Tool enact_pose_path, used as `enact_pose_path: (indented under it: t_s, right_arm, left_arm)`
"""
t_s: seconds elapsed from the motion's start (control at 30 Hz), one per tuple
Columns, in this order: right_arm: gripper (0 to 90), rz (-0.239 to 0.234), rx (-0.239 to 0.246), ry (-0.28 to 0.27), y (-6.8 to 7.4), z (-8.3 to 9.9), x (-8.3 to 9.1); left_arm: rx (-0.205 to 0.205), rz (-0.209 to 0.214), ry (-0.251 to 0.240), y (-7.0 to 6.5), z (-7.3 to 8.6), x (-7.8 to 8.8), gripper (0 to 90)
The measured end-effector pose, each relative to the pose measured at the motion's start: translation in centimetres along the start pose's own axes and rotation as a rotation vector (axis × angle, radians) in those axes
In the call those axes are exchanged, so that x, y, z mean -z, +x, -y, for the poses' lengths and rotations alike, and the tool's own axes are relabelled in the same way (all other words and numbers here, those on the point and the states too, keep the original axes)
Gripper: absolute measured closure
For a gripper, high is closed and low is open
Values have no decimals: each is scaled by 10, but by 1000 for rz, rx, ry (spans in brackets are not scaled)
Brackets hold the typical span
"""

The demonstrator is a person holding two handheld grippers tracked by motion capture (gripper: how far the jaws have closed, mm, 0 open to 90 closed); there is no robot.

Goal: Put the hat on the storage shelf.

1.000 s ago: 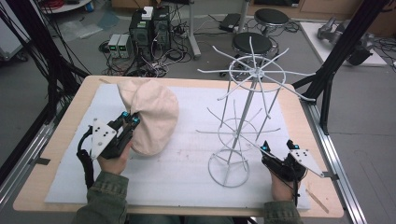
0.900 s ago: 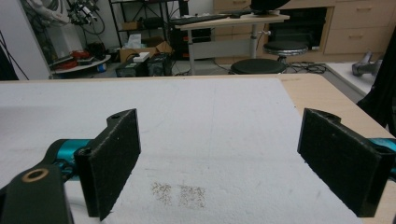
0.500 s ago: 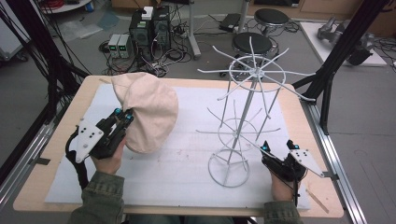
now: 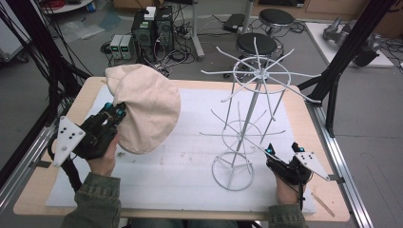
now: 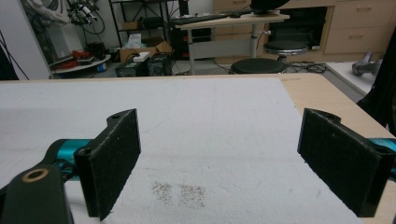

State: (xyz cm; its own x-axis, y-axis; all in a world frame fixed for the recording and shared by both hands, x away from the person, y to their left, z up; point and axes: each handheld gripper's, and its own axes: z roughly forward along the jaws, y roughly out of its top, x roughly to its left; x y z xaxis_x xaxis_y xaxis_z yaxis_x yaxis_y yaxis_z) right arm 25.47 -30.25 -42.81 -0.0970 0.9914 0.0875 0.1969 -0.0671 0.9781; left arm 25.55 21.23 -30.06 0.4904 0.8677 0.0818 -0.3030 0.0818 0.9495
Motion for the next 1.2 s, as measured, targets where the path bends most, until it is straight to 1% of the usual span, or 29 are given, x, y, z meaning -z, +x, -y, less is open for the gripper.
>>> enact_pose_path:
  t_s: [0.1, 0.27, 0.5, 0.6, 0.73, 0.97, 1.07, 1.2]
  right_arm:
    - [124, 0, 0, 1, 0, 0, 0]
    - [124, 0, -1, -1, 0, 0, 0]
    - [124, 1, -2, -1, 0, 0, -1]
    - [124, 1, -1, -2, 0, 0, -1]
    - [124, 0, -2, 0, 0, 0, -1]
    - [124, 0, -4, 0, 0, 0, -1]
    - [124, 1, -5, 0, 0, 0, -1]
    - [124, -2, -3, 2, 0, 0, -1]
  left_arm:
    - [1, 7, -10, 2, -5, -2, 849]
    - [28, 39, -34, 7, -12, -5, 849]
    - [23, 63, -62, 8, -25, -9, 849]
    - [23, 79, -84, 8, -31, -12, 849]
    - [52, 104, -109, 10, -37, -16, 849]
    - [51, 110, -102, 12, -44, -22, 849]
    - [48, 117, -111, 13, -50, -23, 849]
    - [49, 131, -136, 14, -61, -25, 849]
